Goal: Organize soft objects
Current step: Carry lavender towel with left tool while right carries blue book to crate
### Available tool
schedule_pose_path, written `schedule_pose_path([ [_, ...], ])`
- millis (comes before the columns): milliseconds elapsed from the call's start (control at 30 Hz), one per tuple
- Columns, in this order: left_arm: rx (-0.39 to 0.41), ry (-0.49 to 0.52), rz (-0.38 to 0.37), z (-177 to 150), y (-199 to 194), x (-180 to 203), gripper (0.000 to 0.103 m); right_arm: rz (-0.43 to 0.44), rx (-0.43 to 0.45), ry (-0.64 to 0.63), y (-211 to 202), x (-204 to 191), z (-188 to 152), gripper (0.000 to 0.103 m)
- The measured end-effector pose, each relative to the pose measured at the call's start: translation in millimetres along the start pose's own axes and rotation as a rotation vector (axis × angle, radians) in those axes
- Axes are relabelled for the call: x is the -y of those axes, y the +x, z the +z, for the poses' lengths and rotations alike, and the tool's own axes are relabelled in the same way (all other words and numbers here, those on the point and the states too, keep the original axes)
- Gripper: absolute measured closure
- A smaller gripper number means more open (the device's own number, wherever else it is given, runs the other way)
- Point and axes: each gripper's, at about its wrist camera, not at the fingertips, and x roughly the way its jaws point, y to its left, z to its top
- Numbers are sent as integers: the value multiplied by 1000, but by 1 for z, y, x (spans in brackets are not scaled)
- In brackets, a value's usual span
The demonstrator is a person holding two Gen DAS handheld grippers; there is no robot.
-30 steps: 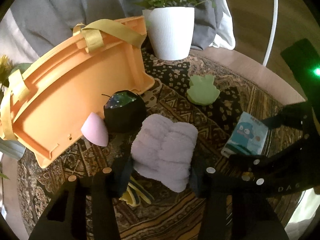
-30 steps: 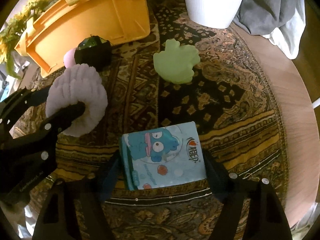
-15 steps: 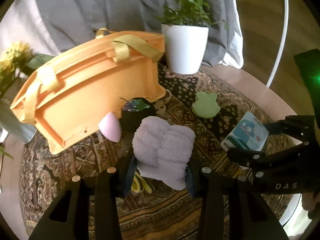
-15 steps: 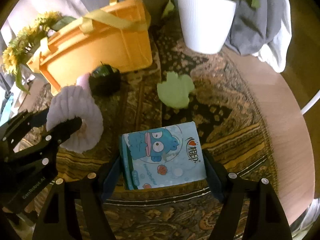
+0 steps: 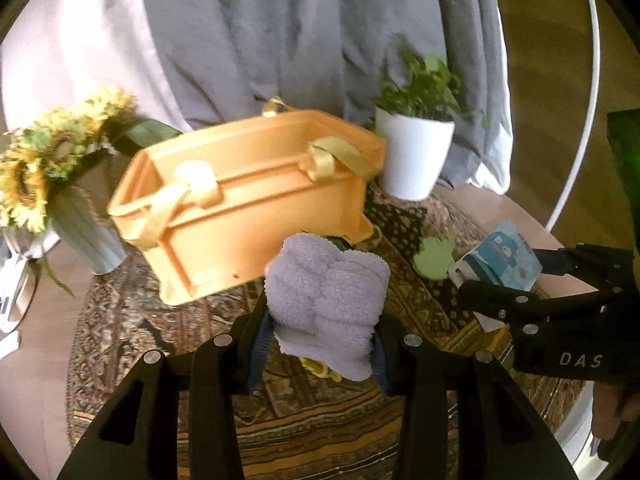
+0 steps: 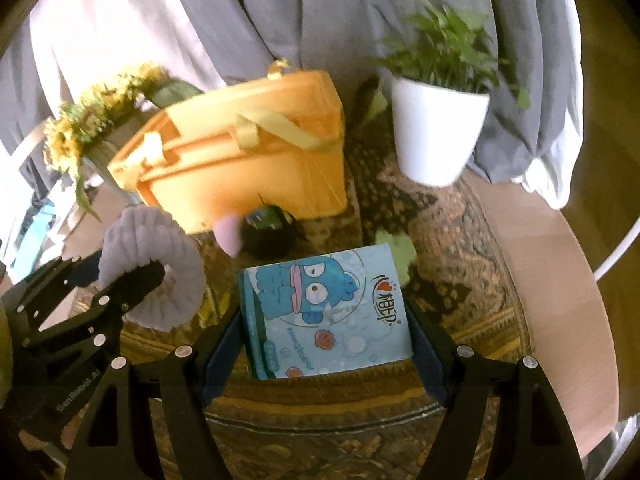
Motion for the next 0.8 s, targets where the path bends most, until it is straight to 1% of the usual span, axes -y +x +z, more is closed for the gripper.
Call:
schedule_pose_path([
  [300, 83, -70, 69, 15, -36, -23, 61, 56, 98, -21, -23, -24, 22, 27],
  [800, 222, -103, 166, 45, -81, -48, 61, 134, 239, -56, -50, -54, 61, 27],
])
